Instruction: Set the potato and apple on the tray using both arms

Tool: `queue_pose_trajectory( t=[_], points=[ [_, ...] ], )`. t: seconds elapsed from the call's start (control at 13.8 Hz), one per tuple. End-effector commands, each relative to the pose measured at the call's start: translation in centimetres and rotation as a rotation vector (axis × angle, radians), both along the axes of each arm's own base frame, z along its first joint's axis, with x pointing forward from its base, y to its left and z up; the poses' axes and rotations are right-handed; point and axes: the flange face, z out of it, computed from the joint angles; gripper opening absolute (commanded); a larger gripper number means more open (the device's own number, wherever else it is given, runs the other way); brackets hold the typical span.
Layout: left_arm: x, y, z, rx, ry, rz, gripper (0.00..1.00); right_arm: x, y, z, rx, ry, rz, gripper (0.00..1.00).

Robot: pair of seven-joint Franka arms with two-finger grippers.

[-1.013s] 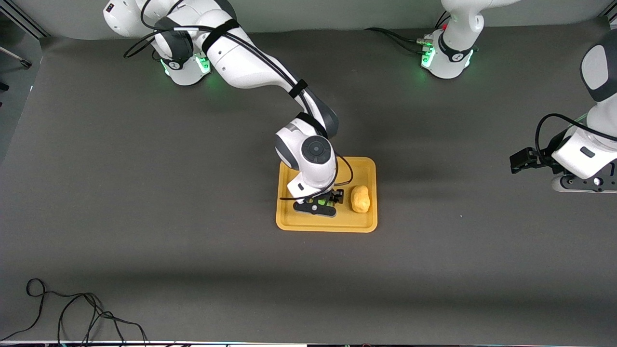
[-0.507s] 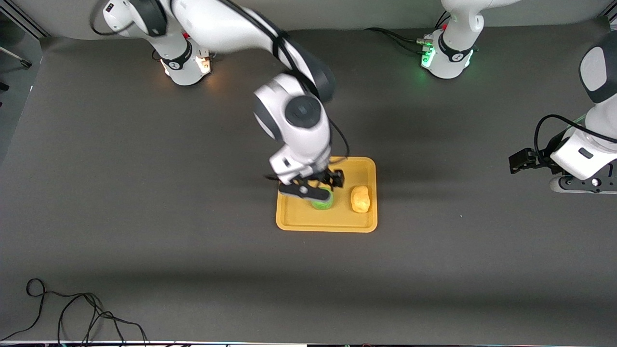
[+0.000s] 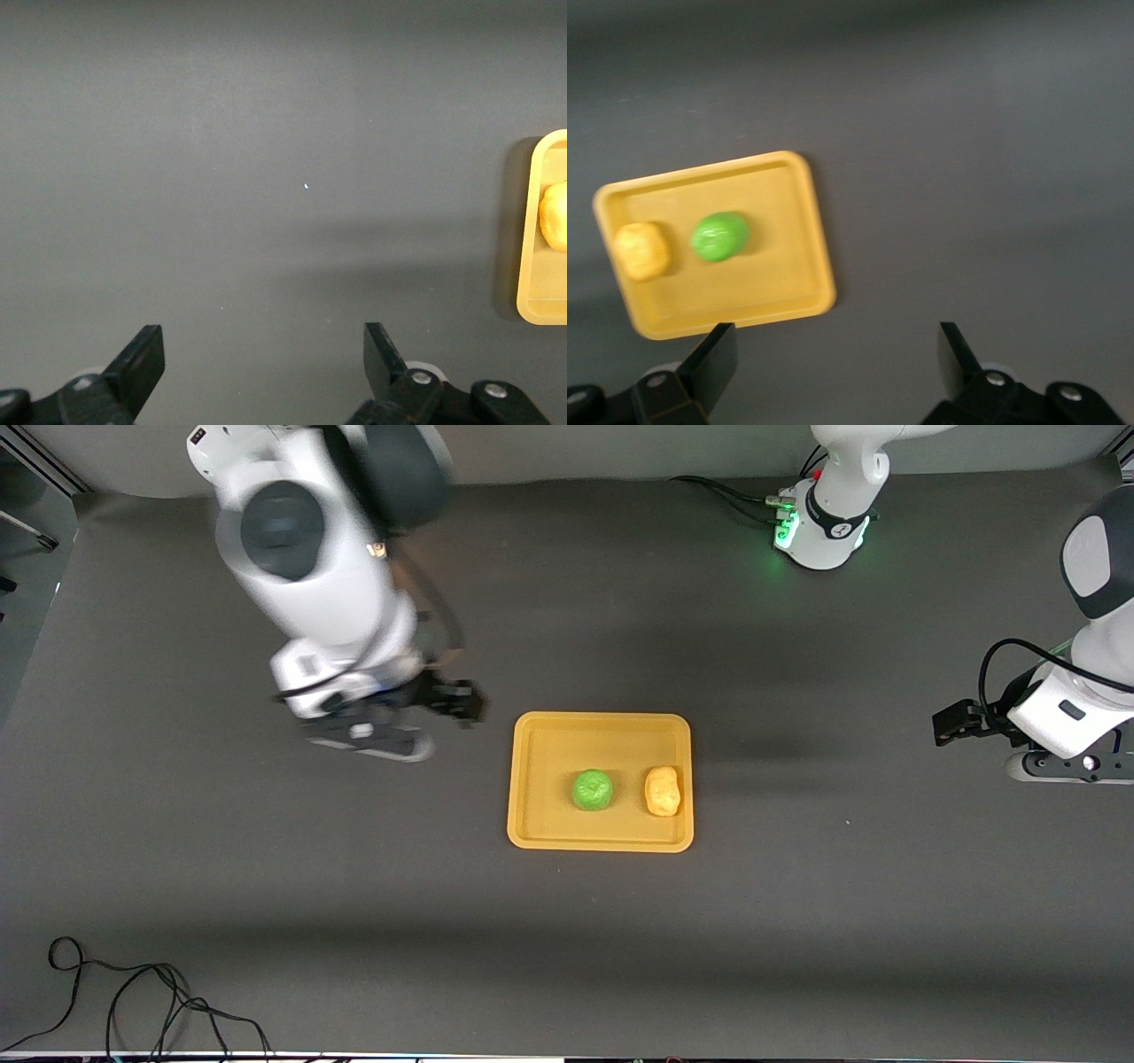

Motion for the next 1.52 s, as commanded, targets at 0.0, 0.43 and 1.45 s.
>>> queue_pose_trajectory(
  t=[0.0,0.43,1.45],
  points=[
    [-0.1,-0.3,0.1,0.002,-0.011,-0.013,1.00,-0.9,-10.3,1.0,0.032,0.025,0.063,1.00],
    [-0.1,-0.3,0.0,0.002,-0.011,-0.010,1.00,-1.4,-26.9,2.9,0.040,-0.014,0.154,1.00],
    [-0.3,-0.7,-0.2,0.003,-0.002,-0.013,1.00,-2.5,-32.2,3.6,-0.005,-0.043,0.221,1.00]
  ],
)
